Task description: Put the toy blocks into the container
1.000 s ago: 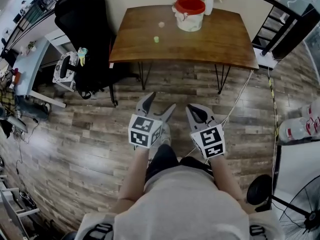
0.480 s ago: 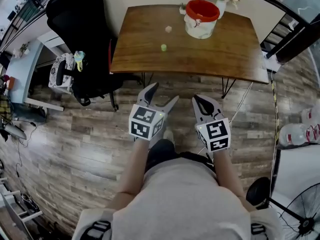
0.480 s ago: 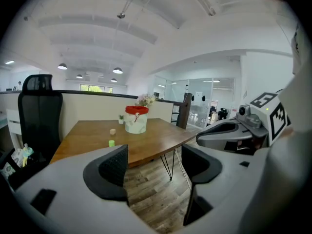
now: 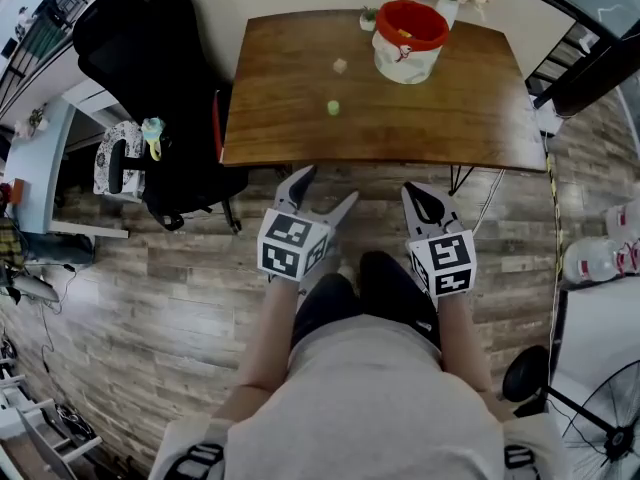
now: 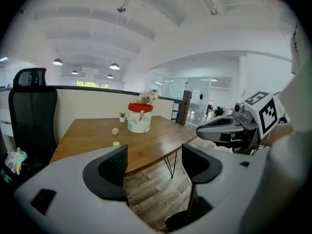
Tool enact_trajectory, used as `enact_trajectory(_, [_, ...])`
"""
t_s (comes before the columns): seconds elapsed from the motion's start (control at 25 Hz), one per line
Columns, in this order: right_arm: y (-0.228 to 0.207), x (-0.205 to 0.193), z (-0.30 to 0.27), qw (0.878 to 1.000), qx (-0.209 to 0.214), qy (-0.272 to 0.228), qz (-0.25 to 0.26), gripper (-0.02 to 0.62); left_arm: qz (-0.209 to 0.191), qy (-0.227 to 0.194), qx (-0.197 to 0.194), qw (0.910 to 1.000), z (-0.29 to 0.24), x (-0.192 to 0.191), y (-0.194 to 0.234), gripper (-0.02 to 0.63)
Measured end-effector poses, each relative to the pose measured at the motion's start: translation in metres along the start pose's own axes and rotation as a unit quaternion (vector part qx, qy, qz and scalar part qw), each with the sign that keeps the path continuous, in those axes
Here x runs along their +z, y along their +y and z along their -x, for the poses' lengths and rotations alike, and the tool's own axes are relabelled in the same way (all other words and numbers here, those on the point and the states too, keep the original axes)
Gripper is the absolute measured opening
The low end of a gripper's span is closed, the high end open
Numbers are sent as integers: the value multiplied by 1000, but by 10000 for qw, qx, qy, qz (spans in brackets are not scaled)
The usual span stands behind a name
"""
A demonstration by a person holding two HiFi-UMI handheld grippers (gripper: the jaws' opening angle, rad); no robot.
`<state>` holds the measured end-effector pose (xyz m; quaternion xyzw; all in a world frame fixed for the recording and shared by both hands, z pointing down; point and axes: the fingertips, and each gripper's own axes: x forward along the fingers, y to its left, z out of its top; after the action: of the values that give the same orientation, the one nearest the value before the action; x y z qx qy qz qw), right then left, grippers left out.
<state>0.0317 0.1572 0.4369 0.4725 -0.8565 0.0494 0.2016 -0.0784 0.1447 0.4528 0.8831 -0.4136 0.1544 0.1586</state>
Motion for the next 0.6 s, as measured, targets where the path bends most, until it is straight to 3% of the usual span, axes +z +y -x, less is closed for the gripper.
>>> enact_trajectory(0.36, [2,15,-50,9991,384,62,185,12,145,17,34,9999,-29,8,31,345])
enact_trajectory(0.6, [-21,29,-101,9974,663,11,294,12,218,-21,127,9997,-63,28,66,345])
